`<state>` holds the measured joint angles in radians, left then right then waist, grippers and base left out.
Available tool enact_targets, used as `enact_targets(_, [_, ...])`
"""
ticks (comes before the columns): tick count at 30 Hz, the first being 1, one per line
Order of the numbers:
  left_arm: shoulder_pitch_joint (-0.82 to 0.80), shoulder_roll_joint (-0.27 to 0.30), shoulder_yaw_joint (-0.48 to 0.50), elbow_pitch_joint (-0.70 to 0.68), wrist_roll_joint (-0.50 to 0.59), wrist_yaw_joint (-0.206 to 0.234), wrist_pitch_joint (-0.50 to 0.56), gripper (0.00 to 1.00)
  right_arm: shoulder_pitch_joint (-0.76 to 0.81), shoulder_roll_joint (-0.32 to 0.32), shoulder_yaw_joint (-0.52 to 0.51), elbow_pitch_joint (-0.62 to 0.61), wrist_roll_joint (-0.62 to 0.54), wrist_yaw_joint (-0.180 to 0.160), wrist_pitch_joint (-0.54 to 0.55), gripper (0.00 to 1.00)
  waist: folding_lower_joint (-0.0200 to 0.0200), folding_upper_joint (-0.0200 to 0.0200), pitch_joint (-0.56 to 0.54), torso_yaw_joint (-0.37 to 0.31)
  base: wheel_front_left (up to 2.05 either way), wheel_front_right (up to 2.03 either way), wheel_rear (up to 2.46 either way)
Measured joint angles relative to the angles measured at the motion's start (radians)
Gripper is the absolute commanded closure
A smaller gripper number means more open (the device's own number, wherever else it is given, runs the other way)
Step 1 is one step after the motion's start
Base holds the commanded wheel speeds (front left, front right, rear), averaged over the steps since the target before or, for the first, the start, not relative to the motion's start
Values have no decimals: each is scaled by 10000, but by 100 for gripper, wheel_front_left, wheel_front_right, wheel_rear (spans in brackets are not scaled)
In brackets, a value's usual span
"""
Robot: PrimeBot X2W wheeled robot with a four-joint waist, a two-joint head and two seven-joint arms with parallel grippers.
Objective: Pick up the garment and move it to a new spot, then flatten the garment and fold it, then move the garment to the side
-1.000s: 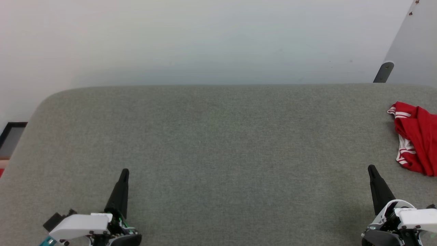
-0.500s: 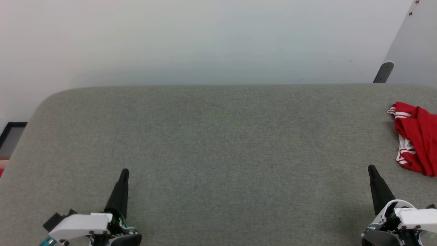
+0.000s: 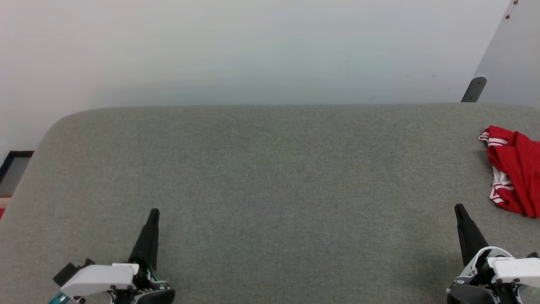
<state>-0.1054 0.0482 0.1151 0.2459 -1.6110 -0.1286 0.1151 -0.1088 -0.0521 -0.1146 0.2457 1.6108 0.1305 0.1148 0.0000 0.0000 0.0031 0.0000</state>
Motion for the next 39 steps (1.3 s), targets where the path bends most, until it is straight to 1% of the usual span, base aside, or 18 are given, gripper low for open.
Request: enact_targets(39, [0, 0, -2, 0, 0, -2, 0, 100, 0, 0, 2, 0, 0, 0, 0, 100, 0, 0, 0, 0, 0, 0, 0])
